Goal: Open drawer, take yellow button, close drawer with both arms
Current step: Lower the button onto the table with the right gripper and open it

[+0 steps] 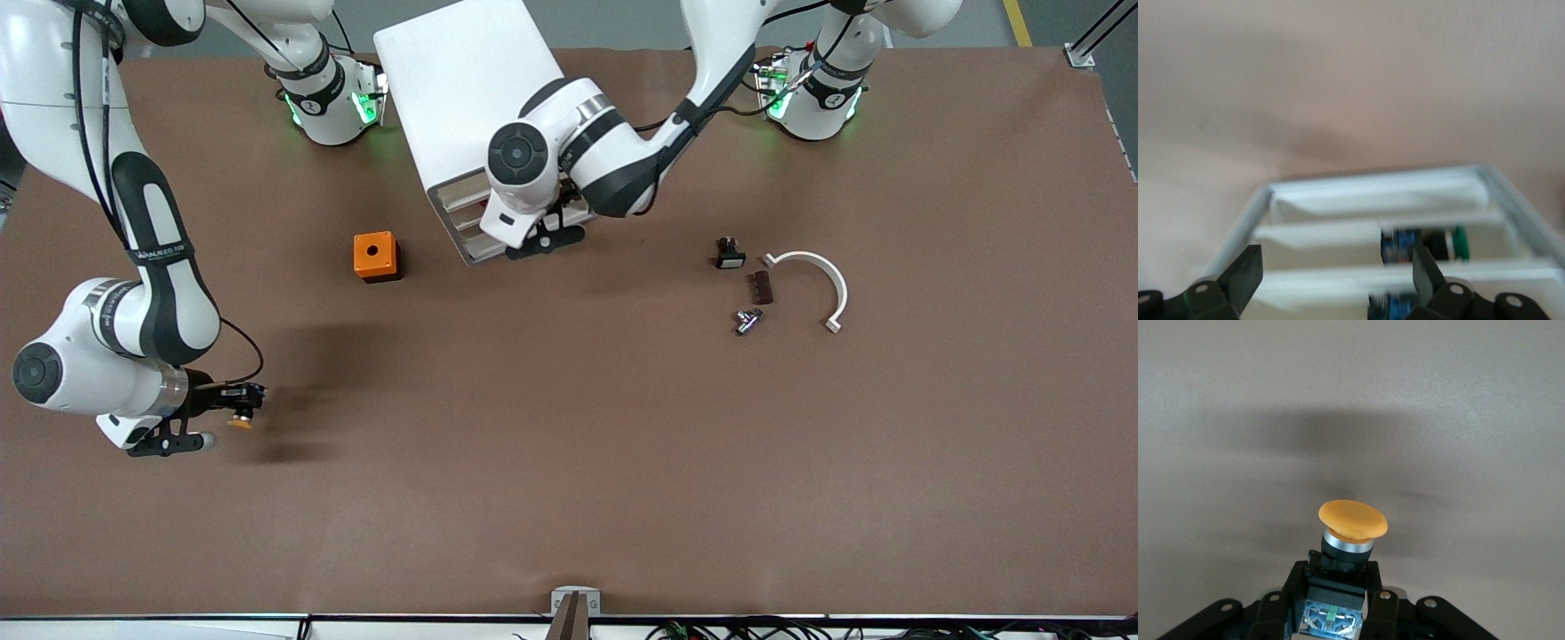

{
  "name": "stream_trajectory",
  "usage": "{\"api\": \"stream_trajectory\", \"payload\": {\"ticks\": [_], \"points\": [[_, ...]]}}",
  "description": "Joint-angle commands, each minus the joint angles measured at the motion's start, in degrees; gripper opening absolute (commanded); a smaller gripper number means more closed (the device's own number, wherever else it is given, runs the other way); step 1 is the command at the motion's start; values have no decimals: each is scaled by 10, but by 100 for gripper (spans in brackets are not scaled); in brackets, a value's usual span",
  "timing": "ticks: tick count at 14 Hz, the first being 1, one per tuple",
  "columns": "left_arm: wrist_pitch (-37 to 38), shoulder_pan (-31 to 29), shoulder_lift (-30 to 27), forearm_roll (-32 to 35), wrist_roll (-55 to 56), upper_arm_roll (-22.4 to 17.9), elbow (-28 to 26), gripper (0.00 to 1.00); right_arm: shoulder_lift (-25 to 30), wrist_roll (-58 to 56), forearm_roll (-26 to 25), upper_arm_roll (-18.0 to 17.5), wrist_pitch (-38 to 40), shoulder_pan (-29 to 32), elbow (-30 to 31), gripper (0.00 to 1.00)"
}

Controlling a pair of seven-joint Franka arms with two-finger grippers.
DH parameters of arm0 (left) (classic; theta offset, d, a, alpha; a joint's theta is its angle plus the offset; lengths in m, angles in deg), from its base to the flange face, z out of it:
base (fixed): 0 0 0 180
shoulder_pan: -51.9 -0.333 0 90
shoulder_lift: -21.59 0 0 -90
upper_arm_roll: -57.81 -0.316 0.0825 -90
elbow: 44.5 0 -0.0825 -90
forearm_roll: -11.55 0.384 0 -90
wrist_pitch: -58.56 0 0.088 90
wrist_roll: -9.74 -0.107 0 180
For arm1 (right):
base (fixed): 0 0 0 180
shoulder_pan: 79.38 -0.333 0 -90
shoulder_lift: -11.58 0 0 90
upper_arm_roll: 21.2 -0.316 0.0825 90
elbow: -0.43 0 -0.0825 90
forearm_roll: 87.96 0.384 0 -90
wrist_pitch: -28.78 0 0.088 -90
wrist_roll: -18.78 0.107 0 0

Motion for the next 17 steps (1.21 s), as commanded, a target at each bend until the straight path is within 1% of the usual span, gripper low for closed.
{"api": "stream_trajectory", "payload": {"ticks": [1, 3, 5, 6, 7, 8, 9, 10, 11, 12, 13, 14, 17], "points": [[3, -65, -35, 54, -1, -4, -4, 100, -26, -14, -12, -10, -30, 15, -13, 1], [3, -121, -59, 87, -6, -3, -3, 100, -41, -14, -18, -10, -37, 19, -14, 1], [3, -171, -90, 104, -24, -3, -2, 100, -49, -14, -18, -11, -38, 19, -17, 2], [3, -194, -104, 111, -47, -3, -3, 100, -51, -12, -18, -10, -38, 20, -17, 4], [13, -212, -115, 111, -75, -3, -4, 100, -52, -9, -17, -11, -38, 21, -17, 9], [32, -233, -118, 112, -92, -3, -3, 100, -52, -8, -15, -11, -38, 20, -17, 20], [39, -247, -120, 112, -109, -4, -3, 100, -52, -8, -14, -11, -37, 20, -17, 36], [43, -262, -126, 112, -121, -5, -2, 100, -52, -7, -13, -11, -37, 21, -18, 49], [45, -283, -140, 112, -136, -4, -2, 100, -50, -6, -13, -11, -36, 21, -24, 71], [51, -301, -153, 112, -160, -3, -2, 100, -46, -6, -12, -11, -33, 22, -29, 88], [67, -312, -164, 112, -185, -3, -2, 100, -41, -7, -14, -11, -31, 25, -33, 100], [83, -322, -177, 112, -207, -4, -3, 100, -34, -8, -15, -11, -28, 26, -37, 100], [109, -364, -213, 112, -296, -3, -3, 100, 17, -14, -14, -11, 30, 38, -36, 100]]}}
